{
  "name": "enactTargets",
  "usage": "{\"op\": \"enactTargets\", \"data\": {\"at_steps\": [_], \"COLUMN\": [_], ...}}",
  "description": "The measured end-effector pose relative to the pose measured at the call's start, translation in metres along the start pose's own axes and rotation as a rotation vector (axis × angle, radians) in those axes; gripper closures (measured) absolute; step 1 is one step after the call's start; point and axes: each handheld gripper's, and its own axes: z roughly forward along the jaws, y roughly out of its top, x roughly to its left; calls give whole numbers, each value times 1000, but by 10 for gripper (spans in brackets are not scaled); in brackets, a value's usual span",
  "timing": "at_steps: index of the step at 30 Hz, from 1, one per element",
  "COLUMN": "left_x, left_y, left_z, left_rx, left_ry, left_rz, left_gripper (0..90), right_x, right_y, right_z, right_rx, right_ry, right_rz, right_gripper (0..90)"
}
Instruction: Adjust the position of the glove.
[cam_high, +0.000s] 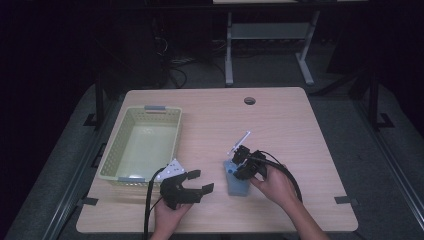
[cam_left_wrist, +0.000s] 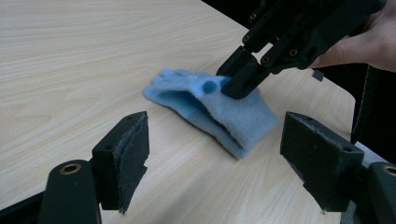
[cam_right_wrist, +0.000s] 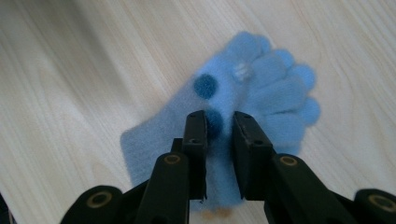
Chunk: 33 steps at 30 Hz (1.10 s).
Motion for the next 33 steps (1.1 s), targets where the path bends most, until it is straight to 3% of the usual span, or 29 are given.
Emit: {"op": "enactTargets", "data": {"at_steps": [7, 16, 21, 24, 30, 33], "left_x": [1, 0, 0, 2, -1, 0], "left_y": [0, 0, -1, -1, -2, -2], "left_z": [0, 1, 2, 2, 3, 4], "left_rx": [0, 10, 16, 19, 27, 35], "left_ry": [3, 1, -5, -23, -22, -26], "left_rz": [1, 6, -3, -23, -30, -42], "left_gripper": [236, 235, 236, 252, 279, 284], "right_x": [-4, -4, -1, -1, 0, -3], "right_y": [0, 0, -2, -3, -11, -18], "right_z": [1, 2, 25, 22, 15, 10], "right_rx": [-17, -39, 25, -3, -46, -72], "right_ry": [5, 14, 27, 30, 7, 17], "right_rz": [25, 40, 24, 31, 52, 75], "right_gripper": [640, 729, 748, 699, 610, 567]}}
